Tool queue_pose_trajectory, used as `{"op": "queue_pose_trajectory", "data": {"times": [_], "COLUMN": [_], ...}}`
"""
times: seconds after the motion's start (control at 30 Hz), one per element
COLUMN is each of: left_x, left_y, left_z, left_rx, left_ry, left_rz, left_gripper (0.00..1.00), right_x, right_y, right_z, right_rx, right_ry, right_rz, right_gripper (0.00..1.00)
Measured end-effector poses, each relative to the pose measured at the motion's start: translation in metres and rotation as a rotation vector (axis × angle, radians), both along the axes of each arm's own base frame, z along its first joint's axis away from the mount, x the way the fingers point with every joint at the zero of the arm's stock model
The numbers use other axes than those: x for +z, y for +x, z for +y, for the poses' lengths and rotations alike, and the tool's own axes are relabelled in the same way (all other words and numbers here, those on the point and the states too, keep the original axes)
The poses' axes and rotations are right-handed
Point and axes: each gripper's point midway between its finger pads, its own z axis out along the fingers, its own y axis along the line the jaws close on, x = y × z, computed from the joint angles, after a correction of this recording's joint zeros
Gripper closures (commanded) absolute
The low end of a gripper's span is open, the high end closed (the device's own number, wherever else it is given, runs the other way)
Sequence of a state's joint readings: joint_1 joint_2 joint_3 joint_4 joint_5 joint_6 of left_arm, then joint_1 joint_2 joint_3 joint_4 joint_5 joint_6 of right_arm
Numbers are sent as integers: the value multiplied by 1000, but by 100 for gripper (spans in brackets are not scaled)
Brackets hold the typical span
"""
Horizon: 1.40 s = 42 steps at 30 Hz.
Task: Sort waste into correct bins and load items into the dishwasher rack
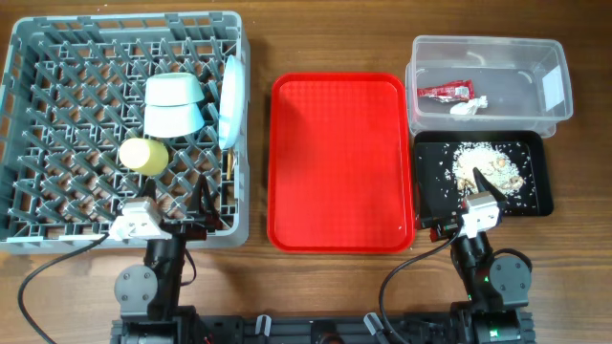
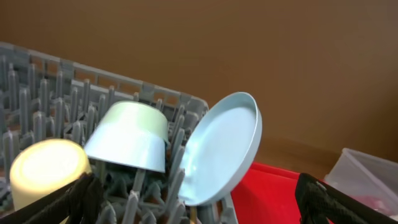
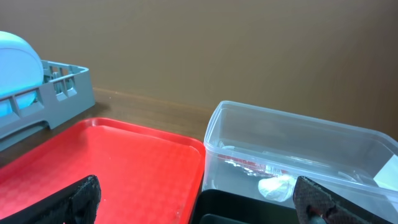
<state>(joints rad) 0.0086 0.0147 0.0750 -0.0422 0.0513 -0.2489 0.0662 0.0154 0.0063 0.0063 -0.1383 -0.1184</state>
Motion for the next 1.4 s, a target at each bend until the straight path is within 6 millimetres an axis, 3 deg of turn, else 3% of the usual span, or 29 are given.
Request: {"op": "queue_pose_trajectory", "data": {"times": [0.13,0.27,1.4], "left_x": [-12,-38,-37], "left_y": [2,3,3], "left_z": [-1,-4,-4], "left_rx": [-6,-23,-28], "left_ry": [40,66,90], "left_rz": [21,89,84], "left_gripper": [0,0,0], "right_x": [0,0,0], "right_y": [0,0,0], "right_z": [0,0,0], "right_rx": [0,0,0], "right_ry": [0,0,0], "right_rz": [0,0,0], "right_gripper": [0,0,0]}}
